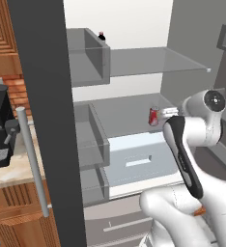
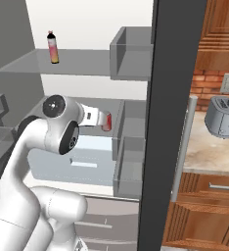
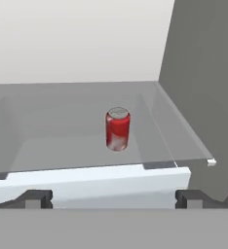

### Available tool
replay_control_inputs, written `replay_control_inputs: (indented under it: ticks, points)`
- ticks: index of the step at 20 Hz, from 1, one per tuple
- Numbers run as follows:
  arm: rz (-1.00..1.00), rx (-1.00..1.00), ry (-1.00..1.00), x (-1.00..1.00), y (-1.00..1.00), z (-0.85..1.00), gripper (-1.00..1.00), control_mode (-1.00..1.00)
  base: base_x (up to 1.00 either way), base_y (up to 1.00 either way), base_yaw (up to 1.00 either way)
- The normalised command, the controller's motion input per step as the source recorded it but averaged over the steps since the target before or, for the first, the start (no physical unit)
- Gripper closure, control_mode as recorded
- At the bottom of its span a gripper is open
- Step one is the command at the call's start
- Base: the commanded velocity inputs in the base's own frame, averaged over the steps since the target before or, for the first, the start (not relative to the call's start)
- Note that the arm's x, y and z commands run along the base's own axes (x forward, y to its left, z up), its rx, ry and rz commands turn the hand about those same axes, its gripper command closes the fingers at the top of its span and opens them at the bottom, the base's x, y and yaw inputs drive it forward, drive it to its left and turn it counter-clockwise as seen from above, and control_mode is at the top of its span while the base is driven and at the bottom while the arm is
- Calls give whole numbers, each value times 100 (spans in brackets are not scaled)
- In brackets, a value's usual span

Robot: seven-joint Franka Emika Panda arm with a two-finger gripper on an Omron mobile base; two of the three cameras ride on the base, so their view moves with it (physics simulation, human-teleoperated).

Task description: Open the fridge, grab two sodas, and place both sodas inside the bowl with ice on the dining counter.

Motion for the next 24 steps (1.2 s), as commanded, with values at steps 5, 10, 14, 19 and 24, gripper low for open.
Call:
replay_control_inputs:
  ticks: [5, 10, 14, 19, 24]
  points:
    - [0, 0, 1, 50, -2, -2, -100, -100, 0, 0, 0]
    - [0, 0, 0, 51, -1, -7, -100, -100, 0, 0, 0]
    - [0, 0, 0, 45, 0, -12, -100, -100, 0, 0, 0]
    - [0, 0, 0, 38, -5, -23, -100, -100, 0, 0, 0]
    - [0, 0, 0, 31, -3, -32, -100, -100, 0, 0, 0]
